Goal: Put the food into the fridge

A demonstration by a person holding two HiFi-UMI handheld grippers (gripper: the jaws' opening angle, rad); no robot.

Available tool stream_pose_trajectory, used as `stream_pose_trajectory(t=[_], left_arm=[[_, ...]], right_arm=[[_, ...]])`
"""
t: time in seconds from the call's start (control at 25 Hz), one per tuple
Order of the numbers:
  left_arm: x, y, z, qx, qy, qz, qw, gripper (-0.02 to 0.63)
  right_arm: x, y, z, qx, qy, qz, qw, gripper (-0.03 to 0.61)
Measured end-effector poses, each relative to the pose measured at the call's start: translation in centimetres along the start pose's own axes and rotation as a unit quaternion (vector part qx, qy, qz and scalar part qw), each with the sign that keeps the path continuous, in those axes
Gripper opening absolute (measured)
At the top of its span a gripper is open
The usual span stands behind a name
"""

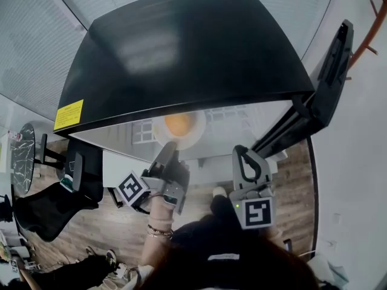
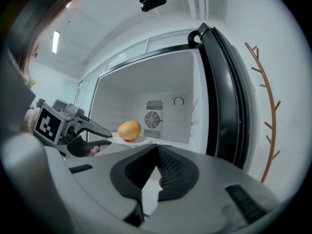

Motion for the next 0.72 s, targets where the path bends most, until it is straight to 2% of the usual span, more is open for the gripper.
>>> stream_pose_trajectory(t=[0.4,0.48,0.72], left_arm=[[0.16,0.01,0.89,0.009,0.017,0.007,0.9998,0.057],[0.15,-0.01,0.86,0.007,0.016,0.006,0.9998,0.021],[-0.30,-0.15,0.65,0.009,0.015,0.010,0.9998,0.011]], right_arm=[[0.63,0.32,0.14,0.007,0.001,-0.001,1.000,0.002],[0.78,0.16,0.13,0.006,0.000,0.002,1.000,0.002],[0.83,-0.25,0.11,0.002,-0.005,0.009,1.000,0.002]])
Point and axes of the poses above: the fingertips, and each gripper's own axes: x backward along the fingers, y to its left, z out of its underside, the point moved 5 cm from there along x, backward along the fingers, and after that the axes turned 3 degrees about x, right-handed, at the moved point
